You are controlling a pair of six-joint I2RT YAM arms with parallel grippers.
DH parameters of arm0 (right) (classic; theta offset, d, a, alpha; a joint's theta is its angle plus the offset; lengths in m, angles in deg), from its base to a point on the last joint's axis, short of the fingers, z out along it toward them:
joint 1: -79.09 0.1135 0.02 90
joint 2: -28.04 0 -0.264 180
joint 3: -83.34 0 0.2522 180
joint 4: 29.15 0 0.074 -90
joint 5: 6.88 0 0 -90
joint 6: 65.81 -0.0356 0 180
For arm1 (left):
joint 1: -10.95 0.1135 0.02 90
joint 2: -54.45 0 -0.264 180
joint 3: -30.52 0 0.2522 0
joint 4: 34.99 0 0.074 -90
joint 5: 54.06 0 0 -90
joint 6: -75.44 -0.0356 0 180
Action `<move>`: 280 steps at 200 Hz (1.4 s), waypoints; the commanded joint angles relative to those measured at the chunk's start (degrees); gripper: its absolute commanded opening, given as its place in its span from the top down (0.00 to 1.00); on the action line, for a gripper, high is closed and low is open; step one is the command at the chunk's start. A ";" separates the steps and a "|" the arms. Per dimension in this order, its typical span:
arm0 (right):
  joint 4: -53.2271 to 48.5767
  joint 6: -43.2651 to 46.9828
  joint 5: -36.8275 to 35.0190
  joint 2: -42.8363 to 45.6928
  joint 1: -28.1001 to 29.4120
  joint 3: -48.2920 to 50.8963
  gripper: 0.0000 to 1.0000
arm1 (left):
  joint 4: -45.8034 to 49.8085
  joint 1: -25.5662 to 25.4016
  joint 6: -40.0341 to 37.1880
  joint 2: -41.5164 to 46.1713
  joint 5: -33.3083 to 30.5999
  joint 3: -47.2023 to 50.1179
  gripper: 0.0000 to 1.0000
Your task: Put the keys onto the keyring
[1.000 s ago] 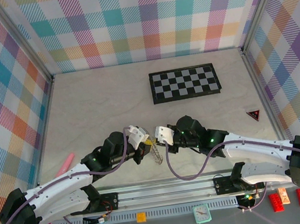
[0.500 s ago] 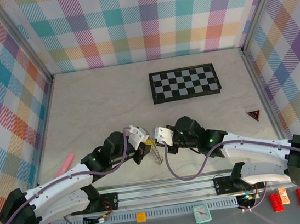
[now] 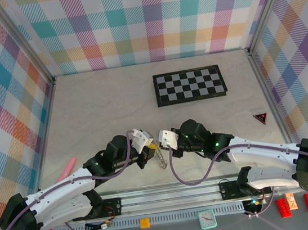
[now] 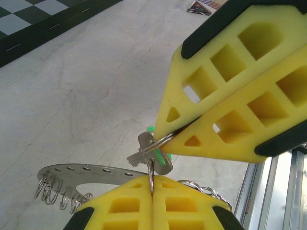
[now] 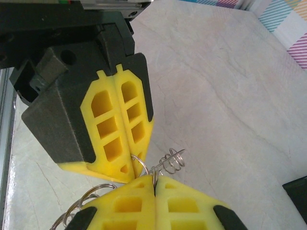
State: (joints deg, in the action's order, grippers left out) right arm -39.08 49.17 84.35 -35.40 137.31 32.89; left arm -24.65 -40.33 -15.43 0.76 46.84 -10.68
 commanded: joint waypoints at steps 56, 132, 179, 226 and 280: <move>-0.84 1.39 2.09 0.44 0.53 -0.57 1.00 | -3.91 -0.58 0.35 0.33 0.37 0.20 1.00; -1.04 1.19 3.22 -0.02 0.63 -0.69 1.00 | -3.99 -0.53 0.38 0.25 0.53 0.20 1.00; -1.09 1.24 4.25 -0.02 0.59 -0.74 1.00 | -4.01 -0.57 0.39 0.25 0.44 0.18 1.00; -2.22 1.49 6.71 -0.27 0.64 -1.10 1.00 | -4.05 -0.59 0.34 0.17 0.43 0.11 1.00; -3.47 1.71 8.25 -1.24 0.75 -1.86 1.00 | -4.05 -0.59 0.10 -0.04 0.52 -0.07 1.00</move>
State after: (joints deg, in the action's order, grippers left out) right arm -41.05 50.21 88.99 -35.84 137.55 32.83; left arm -24.56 -40.33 -15.43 0.50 46.97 -10.66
